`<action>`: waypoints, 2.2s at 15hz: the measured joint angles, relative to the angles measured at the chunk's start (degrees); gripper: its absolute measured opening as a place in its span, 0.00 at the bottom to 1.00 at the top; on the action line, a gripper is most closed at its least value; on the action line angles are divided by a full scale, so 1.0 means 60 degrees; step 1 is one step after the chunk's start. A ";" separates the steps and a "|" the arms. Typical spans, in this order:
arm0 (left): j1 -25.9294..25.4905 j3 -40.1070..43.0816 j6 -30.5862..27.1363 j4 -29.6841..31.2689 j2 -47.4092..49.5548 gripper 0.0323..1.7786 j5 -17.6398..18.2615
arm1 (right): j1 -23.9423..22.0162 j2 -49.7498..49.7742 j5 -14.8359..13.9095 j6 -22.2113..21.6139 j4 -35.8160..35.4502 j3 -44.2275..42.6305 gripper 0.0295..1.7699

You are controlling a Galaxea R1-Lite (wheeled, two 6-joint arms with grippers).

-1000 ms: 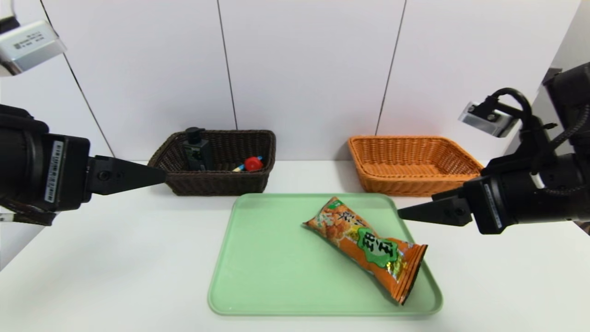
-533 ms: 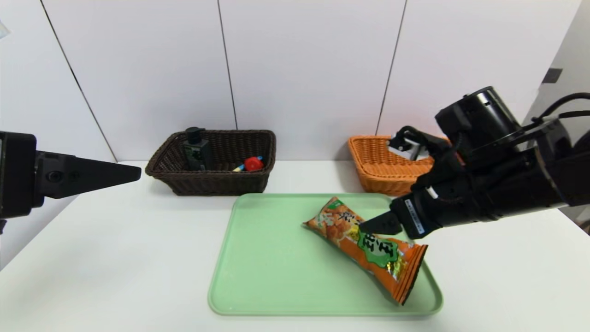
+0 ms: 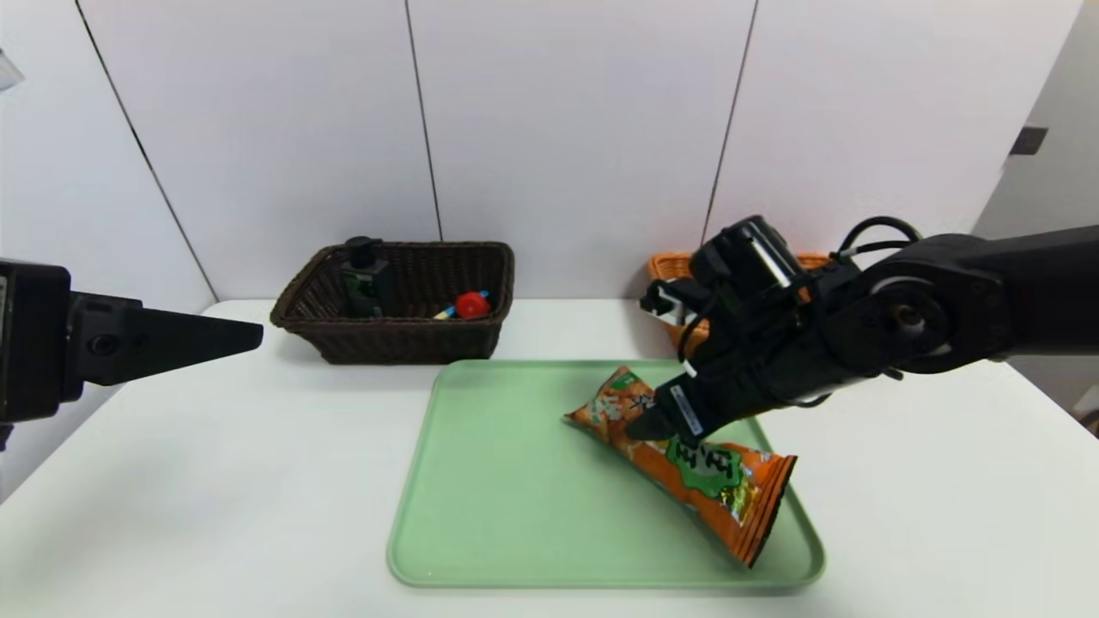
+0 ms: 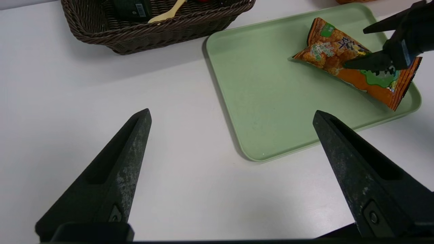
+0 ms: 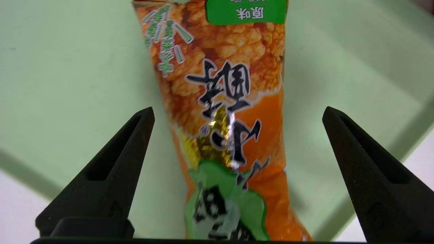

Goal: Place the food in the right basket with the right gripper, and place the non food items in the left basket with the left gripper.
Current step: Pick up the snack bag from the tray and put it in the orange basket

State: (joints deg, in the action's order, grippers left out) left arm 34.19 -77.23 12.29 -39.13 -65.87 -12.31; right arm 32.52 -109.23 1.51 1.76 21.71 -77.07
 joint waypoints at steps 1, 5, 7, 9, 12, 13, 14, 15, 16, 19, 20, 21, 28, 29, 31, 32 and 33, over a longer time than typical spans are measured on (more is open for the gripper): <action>0.0000 0.0008 0.0004 0.0012 -0.0006 0.95 0.0004 | 0.0051 -0.0217 -0.0106 0.0116 0.0006 -0.0063 0.97; -0.0004 0.0022 0.0000 0.0022 -0.0033 0.95 0.0004 | 0.0077 -0.0713 -0.0417 0.0258 0.0014 -0.0161 0.97; -0.0004 0.0022 0.0004 0.0041 -0.0057 0.95 0.0004 | 0.0106 -0.0837 -0.0445 0.0372 0.0024 -0.0165 0.97; 0.0000 0.0022 0.0004 0.0041 -0.0075 0.95 0.0004 | 0.0183 -0.0914 -0.0467 0.0382 0.0041 -0.0165 0.97; -0.0004 0.0026 0.0018 0.0030 -0.0083 0.95 0.0000 | 0.0280 -0.0969 -0.0457 0.0378 0.0075 -0.0161 0.68; -0.0008 0.0037 0.0028 0.0030 -0.0087 0.95 0.0004 | 0.0311 -0.0979 -0.0461 0.0368 0.0073 -0.0142 0.60; -0.0012 0.0037 0.0026 0.0026 -0.0087 0.95 0.0000 | 0.0325 -0.0983 -0.0457 0.0368 0.0069 -0.0128 0.54; -0.0012 0.0037 0.0028 0.0026 -0.0083 0.95 0.0000 | 0.0331 -0.0987 -0.0453 0.0364 0.0065 -0.0118 0.48; -0.0012 0.0041 0.0028 0.0026 -0.0083 0.95 0.0000 | 0.0331 -0.0998 -0.0457 0.0349 0.0069 -0.0110 0.44; -0.0018 0.0041 0.0028 0.0022 -0.0079 0.95 0.0000 | 0.0331 -0.0971 -0.0425 0.0313 0.0075 -0.0095 0.32; -0.0016 0.0037 0.0028 0.0022 -0.0071 0.95 0.0004 | 0.0331 -0.0951 -0.0417 0.0317 0.0065 -0.0095 0.32; -0.0016 0.0037 0.0033 0.0022 -0.0069 0.95 0.0004 | 0.0331 -0.0914 -0.0412 0.0303 0.0065 -0.0095 0.32; -0.0012 -0.0047 0.0028 0.0081 -0.0108 0.95 -0.0006 | 0.0303 -0.0250 -0.0394 0.0270 0.0006 -0.0280 0.24; -0.0016 -0.0047 0.0033 0.0083 -0.0122 0.95 -0.0004 | 0.0284 -0.0163 -0.0394 0.0276 0.0006 -0.0297 0.24; -0.0016 -0.0047 0.0026 0.0087 -0.0140 0.95 0.0000 | 0.0278 -0.0051 -0.0398 0.0286 0.0004 -0.0313 0.24; -0.0016 -0.0047 0.0022 0.0095 -0.0148 0.95 0.0000 | 0.0278 -0.0018 -0.0398 0.0286 0.0000 -0.0321 0.24; -0.0016 -0.0059 0.0022 0.0100 -0.0156 0.95 0.0004 | 0.0274 0.0022 -0.0398 0.0286 -0.0008 -0.0349 0.24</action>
State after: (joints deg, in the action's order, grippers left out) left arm 34.10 -77.58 12.42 -38.53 -66.80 -12.29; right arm 34.17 -109.09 -0.88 3.47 21.66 -79.17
